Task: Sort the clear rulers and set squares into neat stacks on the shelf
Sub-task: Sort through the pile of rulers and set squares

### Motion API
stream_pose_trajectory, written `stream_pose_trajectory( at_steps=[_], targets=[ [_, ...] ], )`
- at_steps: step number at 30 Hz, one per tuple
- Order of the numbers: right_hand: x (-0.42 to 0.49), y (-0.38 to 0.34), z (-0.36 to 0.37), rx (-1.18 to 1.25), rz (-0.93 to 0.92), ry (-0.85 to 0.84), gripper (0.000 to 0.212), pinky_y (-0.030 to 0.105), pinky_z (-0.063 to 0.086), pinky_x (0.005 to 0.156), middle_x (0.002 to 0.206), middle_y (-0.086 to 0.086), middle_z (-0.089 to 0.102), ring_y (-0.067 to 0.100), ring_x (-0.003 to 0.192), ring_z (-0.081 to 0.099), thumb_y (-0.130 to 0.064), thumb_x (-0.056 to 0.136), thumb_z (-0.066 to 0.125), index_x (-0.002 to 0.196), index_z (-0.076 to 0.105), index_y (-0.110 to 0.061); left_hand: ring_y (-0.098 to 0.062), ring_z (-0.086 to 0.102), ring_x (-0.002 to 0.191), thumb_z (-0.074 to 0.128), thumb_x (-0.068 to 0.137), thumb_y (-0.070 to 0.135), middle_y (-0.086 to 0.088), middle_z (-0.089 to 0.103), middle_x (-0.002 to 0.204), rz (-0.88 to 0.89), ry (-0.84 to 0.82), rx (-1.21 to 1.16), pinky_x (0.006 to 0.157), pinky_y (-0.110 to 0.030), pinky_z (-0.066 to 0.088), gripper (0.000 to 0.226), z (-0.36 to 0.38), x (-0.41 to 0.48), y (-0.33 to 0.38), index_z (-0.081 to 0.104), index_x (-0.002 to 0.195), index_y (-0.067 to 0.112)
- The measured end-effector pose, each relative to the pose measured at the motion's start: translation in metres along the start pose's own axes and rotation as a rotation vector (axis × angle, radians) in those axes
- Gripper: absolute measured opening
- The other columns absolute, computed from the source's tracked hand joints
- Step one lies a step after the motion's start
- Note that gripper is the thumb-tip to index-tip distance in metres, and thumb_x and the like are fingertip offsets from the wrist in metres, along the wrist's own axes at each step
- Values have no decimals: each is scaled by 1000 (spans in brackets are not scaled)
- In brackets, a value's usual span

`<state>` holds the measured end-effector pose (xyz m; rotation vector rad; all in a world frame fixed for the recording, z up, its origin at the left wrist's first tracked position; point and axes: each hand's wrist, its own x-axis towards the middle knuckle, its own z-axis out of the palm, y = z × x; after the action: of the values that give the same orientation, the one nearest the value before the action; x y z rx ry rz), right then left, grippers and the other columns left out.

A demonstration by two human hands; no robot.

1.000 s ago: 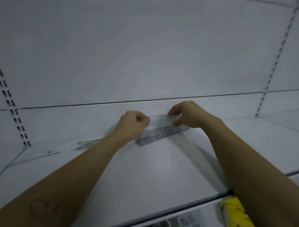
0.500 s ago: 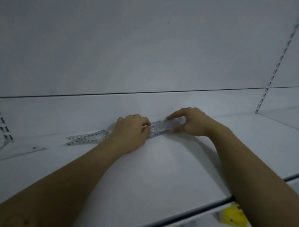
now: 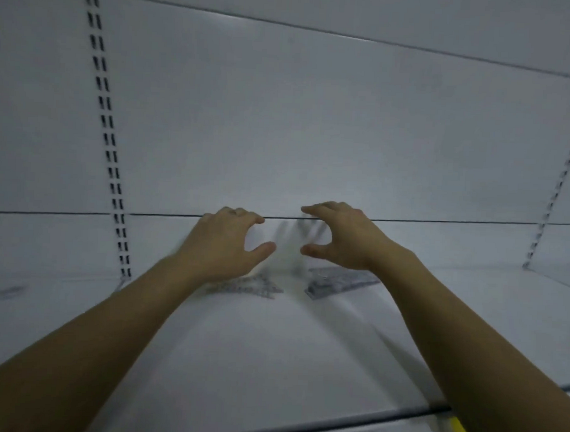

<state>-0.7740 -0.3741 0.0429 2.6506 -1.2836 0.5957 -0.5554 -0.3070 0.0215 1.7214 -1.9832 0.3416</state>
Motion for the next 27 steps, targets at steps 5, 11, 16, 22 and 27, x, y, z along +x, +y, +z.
stream_pose_trajectory(
  at_steps=[5, 11, 16, 22, 27],
  targets=[
    [34, -99, 9, 52, -104, -68, 84, 42, 25, 115, 156, -3, 28, 21, 139, 30, -60, 80, 64, 149, 25, -34, -16, 38, 133, 45, 77, 77, 7, 41, 147, -145, -120, 63, 109, -37, 32, 80, -45, -54, -83, 38, 142, 30],
    [70, -231, 36, 106, -286, -173, 84, 41, 26, 115, 156, -2, 28, 21, 139, 30, -57, 81, 65, 150, 23, -32, -16, 34, 135, 35, 65, 85, 7, 40, 148, -302, -147, 167, 110, -38, 30, 95, -99, -144, -186, 37, 143, 31],
    [92, -353, 70, 183, -413, -301, 84, 40, 28, 114, 156, -3, 28, 20, 139, 31, -59, 81, 63, 150, 23, -31, -18, 40, 131, 31, 60, 87, 7, 45, 144, -445, -160, 217, 108, -39, 33, 97, -140, -227, -269, 41, 139, 32],
    [104, -464, 99, 138, -507, -448, 75, 36, 35, 105, 146, 2, 41, 24, 131, 42, -57, 85, 60, 146, 33, -24, -20, 40, 133, 31, 53, 95, 2, 44, 146, -615, -151, 197, 110, -41, 33, 108, -175, -310, -353, 44, 139, 31],
    [109, -519, 112, 116, -541, -502, 82, 36, 32, 106, 150, 2, 38, 24, 134, 39, -60, 82, 63, 148, 31, -24, -18, 36, 136, 30, 55, 97, 5, 38, 150, -652, -183, 208, 112, -40, 30, 103, -193, -351, -397, 39, 139, 39]
  ],
)
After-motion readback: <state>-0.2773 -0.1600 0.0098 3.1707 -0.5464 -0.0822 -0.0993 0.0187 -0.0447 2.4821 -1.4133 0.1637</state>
